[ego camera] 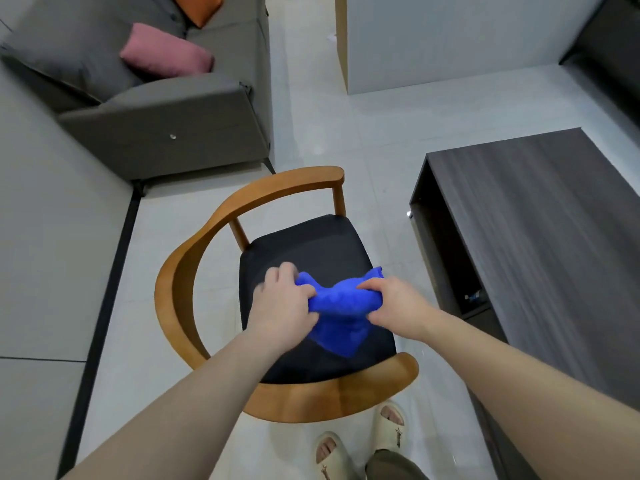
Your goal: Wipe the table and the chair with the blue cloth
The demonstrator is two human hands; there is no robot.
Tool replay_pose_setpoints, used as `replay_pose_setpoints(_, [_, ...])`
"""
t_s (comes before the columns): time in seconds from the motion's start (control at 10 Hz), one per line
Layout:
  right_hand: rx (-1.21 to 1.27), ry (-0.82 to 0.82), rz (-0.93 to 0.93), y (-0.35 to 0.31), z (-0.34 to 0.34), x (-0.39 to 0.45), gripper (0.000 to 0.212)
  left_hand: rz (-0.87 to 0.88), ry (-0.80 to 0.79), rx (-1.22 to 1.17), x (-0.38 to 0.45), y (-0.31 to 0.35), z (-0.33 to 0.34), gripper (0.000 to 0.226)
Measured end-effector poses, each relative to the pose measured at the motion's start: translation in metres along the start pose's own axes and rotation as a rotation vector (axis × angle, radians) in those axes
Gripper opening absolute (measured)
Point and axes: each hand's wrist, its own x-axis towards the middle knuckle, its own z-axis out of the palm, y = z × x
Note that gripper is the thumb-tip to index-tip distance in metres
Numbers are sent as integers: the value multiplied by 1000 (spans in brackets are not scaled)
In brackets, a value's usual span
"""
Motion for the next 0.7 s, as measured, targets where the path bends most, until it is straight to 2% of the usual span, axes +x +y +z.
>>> replay_pose_setpoints(0.1, [-247, -105, 5, 4, 25, -11, 46, 291, -34, 253, -23, 2, 21, 29])
replay_pose_setpoints(0.2, [-498, -467, 67, 7, 58, -40, 39, 414, -511, 296, -60, 13, 53, 38])
replay_pose_setpoints(0.3, [-590, -662, 149, 7, 77, -59, 45, 235, -957, 122, -83, 19, 79, 50])
replay_pose_setpoints(0.5, [-446, -411, 192, 7, 70, -62, 43, 142, -737, -77, -90, 23, 89, 28])
replay_pose_setpoints(0.6, [-270, -340, 215, 2, 46, -63, 50, 117, -743, -122, -91, 24, 78, 29])
replay_pose_setpoints(0.7, [-67, -162, 140, -13, 8, -67, 45, 100, -716, -154, -86, 26, 70, 33])
